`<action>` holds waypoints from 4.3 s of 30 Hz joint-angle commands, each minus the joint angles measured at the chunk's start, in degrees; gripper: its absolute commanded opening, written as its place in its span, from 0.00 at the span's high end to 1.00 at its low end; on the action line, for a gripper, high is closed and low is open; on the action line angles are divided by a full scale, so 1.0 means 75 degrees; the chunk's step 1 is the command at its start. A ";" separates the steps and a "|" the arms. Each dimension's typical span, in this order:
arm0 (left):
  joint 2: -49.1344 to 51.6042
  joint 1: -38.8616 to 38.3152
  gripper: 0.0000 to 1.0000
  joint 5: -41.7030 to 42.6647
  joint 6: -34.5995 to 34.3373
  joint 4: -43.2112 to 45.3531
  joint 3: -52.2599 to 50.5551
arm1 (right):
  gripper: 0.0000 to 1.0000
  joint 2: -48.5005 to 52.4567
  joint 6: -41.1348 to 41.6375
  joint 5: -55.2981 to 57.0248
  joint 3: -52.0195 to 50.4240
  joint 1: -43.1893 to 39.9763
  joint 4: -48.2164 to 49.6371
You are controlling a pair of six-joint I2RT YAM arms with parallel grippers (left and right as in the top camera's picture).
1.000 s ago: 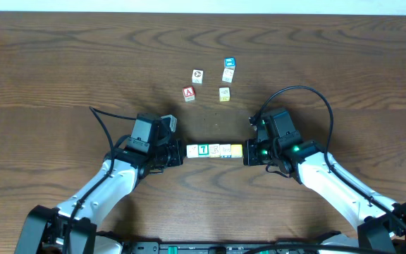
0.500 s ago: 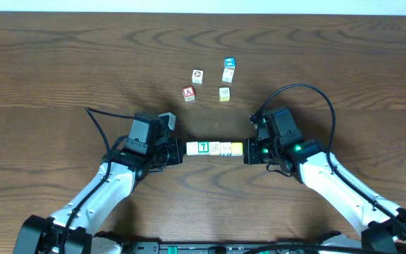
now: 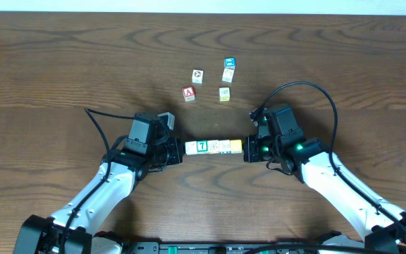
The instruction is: Lift 5 blocks
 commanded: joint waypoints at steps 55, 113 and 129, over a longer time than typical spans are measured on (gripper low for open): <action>-0.0662 -0.0356 0.93 0.1988 -0.0140 0.0245 0.0522 | 0.99 -0.0166 -0.0055 -0.2250 0.0490 0.0603 -0.0376; -0.0764 -0.0356 0.93 0.2046 -0.0219 0.0242 0.0699 | 0.99 -0.0175 -0.0061 -0.2279 0.0947 0.0603 -0.0548; -0.0764 -0.0356 0.93 0.2043 -0.0131 -0.0017 0.0699 | 0.99 -0.0431 -0.0140 -0.2127 0.0959 0.0577 -0.0615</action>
